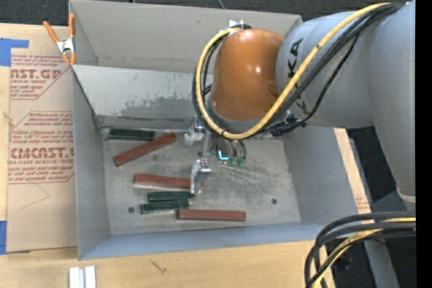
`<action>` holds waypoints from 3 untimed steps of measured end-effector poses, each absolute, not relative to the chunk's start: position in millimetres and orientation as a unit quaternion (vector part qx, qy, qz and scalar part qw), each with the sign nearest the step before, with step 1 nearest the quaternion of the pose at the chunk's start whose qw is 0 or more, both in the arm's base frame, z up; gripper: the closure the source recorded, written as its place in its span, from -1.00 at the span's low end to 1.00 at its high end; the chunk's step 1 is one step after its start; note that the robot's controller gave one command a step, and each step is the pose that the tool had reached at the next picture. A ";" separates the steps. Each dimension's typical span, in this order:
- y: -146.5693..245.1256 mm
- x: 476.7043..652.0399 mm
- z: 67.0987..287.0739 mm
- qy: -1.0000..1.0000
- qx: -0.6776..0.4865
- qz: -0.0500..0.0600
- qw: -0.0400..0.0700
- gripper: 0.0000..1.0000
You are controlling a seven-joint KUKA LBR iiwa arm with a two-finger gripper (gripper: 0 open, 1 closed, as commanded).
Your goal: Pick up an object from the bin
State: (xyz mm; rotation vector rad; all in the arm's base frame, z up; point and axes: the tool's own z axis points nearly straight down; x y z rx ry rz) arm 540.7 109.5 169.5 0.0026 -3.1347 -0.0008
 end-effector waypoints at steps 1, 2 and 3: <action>108.8 542.7 173.9 -1.000 0.000 -0.001 0.000 -1.00; 143.3 534.5 110.2 -0.999 0.032 0.000 0.000 -1.00; 145.5 538.8 100.8 -1.000 -0.001 -0.001 0.000 -1.00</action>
Offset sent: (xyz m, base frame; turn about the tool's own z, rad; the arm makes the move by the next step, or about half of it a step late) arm -0.0060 0.0326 -0.0576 -0.0602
